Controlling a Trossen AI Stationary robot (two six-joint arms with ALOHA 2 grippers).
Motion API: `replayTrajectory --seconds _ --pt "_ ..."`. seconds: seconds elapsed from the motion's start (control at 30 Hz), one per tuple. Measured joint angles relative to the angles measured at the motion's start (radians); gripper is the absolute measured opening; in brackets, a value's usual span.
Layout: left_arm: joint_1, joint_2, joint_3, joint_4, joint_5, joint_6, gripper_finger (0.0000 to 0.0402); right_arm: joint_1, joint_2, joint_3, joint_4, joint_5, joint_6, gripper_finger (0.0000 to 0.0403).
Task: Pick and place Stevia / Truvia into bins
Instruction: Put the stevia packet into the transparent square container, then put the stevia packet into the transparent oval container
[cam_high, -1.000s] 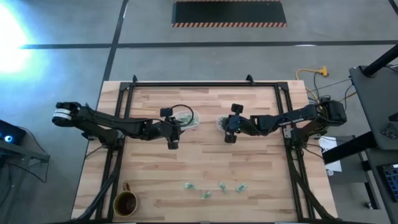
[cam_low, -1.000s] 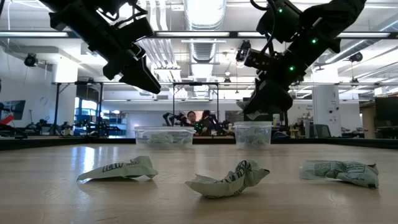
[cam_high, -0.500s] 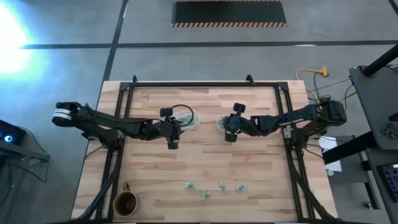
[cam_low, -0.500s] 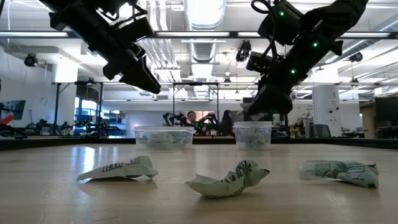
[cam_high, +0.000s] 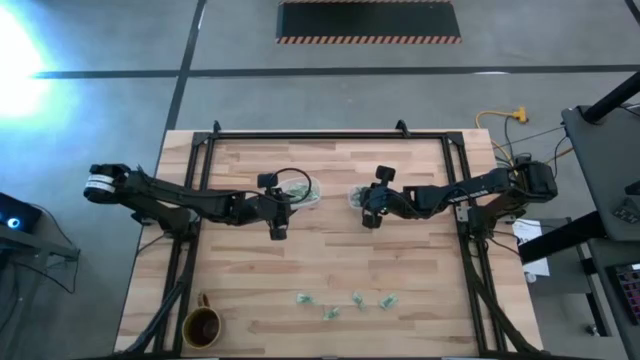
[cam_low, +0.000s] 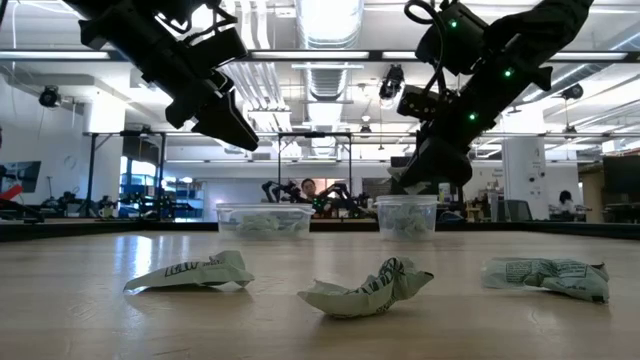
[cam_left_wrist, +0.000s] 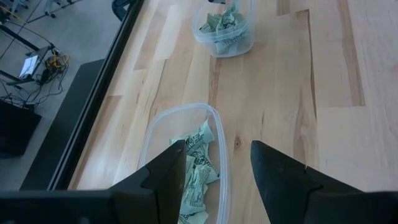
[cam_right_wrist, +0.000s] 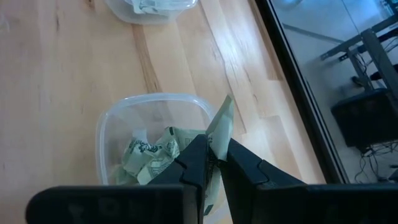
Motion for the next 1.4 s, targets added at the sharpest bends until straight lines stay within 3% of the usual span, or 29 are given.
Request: replayTrajectory --seconds 0.23,0.7,1.13,1.2,1.4 --pt "0.000 0.000 0.000 0.000 0.000 0.000 0.0164 0.000 0.000 -0.008 -0.001 -0.001 0.007 0.0045" --pt "0.000 0.000 0.000 0.000 0.000 0.000 0.0164 0.001 -0.006 -0.011 0.009 0.024 0.002 0.0149" --pt "0.000 0.000 0.000 -0.001 0.009 -0.017 0.0164 0.063 -0.108 -0.001 -0.001 0.024 0.009 0.0134" --pt "0.000 0.000 0.000 -0.005 0.066 -0.026 0.0164 0.072 -0.115 -0.002 0.000 -0.008 0.004 0.0129" --pt "-0.002 0.000 0.000 0.014 0.403 -0.028 0.0164 0.103 -0.134 -0.002 0.001 -0.172 -0.011 0.0117"
